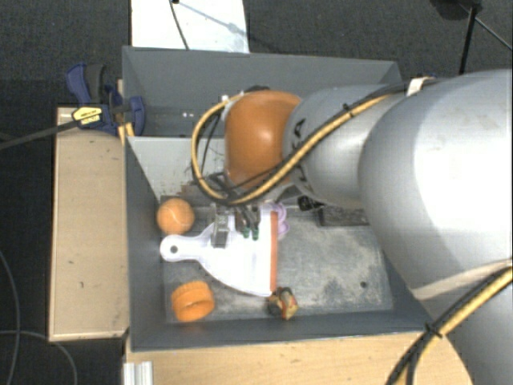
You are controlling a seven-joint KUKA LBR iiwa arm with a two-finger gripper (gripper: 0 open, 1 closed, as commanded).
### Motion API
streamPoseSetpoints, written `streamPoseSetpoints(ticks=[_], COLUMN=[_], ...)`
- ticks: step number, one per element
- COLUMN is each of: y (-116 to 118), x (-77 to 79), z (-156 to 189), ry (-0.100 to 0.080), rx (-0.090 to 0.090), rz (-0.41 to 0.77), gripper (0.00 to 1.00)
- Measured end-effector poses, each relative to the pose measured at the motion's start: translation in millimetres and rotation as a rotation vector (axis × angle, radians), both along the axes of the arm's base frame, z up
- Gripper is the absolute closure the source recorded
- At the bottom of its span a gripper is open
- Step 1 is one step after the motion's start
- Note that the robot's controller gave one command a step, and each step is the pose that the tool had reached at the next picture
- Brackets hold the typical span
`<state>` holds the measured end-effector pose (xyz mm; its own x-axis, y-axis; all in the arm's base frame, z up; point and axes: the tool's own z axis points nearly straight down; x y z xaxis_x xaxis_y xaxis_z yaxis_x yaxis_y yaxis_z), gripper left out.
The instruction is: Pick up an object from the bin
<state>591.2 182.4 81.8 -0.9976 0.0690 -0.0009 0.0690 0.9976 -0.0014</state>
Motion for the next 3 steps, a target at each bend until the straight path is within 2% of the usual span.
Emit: streamPoseSetpoints(ticks=[1, 2, 3], y=[-6.9, -18.3, -47.1], x=[-3.5, -17.3, -17.9], z=[53.3, 129.0, 189.9], ry=[0.005, 0.003, 0.001], rx=[0.000, 0.001, 0.002], rz=[0.033, 0.055, 0.150], gripper=[1.00, 1.00, 1.00])
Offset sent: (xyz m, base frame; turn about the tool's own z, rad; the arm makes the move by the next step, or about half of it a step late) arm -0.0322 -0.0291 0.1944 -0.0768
